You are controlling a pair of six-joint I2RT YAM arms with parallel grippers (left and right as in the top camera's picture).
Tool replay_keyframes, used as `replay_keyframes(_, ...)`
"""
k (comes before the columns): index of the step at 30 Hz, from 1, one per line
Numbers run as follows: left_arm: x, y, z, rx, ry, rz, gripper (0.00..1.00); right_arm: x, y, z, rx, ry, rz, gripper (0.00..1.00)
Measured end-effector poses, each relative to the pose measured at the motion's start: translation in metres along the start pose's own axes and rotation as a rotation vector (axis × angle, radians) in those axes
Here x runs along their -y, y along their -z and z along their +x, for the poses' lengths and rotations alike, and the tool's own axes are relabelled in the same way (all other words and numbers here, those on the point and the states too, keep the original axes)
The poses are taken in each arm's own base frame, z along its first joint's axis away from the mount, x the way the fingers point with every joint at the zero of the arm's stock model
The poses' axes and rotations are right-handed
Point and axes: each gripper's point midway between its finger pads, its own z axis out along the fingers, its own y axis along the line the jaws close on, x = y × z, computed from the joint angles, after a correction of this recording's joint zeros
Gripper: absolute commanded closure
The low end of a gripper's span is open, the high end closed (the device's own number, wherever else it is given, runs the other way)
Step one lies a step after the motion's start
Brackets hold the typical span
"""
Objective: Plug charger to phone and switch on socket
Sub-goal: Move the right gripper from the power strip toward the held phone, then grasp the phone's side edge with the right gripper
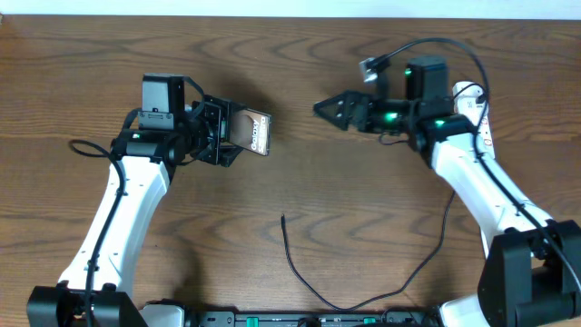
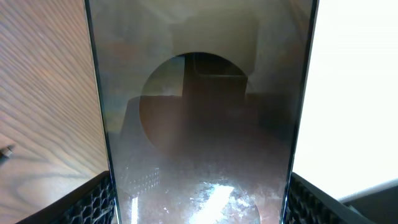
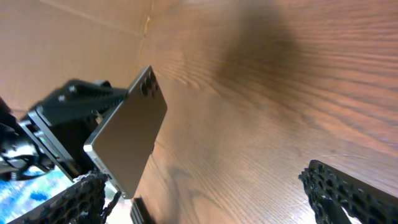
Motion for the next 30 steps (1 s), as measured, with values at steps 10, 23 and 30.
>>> replay_keyframes(10,-0.016,-0.011,-0.003,0.158,-0.053,-0.082,0.93,-0.026,-0.037,0.029,-0.066,0.151,0.013,0.05)
replay_keyframes(23,-0.017,-0.012,-0.004,0.195,0.026,-0.08,0.93,-0.043,-0.062,0.049,-0.088,0.227,0.046,0.1)
replay_keyframes(30,-0.016,-0.016,0.008,0.15,0.065,-0.074,0.93,-0.05,-0.075,0.058,-0.079,0.243,0.082,0.09)
